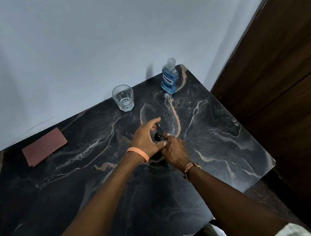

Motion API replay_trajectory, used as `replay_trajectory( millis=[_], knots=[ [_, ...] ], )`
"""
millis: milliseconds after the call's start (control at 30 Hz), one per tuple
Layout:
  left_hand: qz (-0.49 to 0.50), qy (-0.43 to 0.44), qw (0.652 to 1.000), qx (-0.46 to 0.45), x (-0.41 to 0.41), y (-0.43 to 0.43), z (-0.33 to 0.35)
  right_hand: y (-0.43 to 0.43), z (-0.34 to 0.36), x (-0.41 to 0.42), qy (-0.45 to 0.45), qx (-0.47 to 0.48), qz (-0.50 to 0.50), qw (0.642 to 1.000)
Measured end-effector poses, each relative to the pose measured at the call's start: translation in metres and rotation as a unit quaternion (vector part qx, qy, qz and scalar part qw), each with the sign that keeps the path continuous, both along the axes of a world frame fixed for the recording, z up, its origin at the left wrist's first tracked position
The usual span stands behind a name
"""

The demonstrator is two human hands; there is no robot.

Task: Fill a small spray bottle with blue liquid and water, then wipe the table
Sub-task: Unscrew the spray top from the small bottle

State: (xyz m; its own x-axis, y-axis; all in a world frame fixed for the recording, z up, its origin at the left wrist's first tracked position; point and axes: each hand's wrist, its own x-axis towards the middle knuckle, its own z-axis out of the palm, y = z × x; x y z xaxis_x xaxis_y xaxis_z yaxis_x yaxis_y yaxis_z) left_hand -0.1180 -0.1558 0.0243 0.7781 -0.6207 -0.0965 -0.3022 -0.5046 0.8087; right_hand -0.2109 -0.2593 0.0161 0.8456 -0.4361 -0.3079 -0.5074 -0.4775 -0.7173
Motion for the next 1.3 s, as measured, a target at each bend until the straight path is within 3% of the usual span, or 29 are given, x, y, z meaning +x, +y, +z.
replay_trajectory(
  millis=[233, 367, 467, 867, 1033, 1300],
  knots=[
    [0.003, -0.021, 1.0, 0.009, -0.001, 0.0, 0.0, 0.001, 0.001, 0.001, 0.002, -0.001, -0.002, 1.0],
    [0.007, 0.053, 0.998, -0.028, 0.0, 0.002, 0.001, 0.001, 0.0, 0.0, -0.006, -0.004, 0.0, 1.0],
    [0.02, 0.007, 1.0, 0.007, 0.001, 0.002, 0.002, 0.001, 0.001, 0.001, -0.01, -0.002, 0.002, 1.0],
    [-0.005, -0.008, 1.0, -0.007, -0.002, 0.001, 0.004, -0.001, 0.001, 0.002, 0.002, -0.014, 0.008, 1.0],
    [-0.002, -0.06, 0.998, 0.016, -0.001, 0.002, 0.007, -0.001, 0.001, 0.002, -0.01, 0.0, -0.001, 1.0],
    [0.015, -0.05, 0.998, 0.03, 0.0, 0.0, 0.009, -0.001, 0.001, 0.001, -0.004, -0.004, -0.002, 1.0]
  ],
)
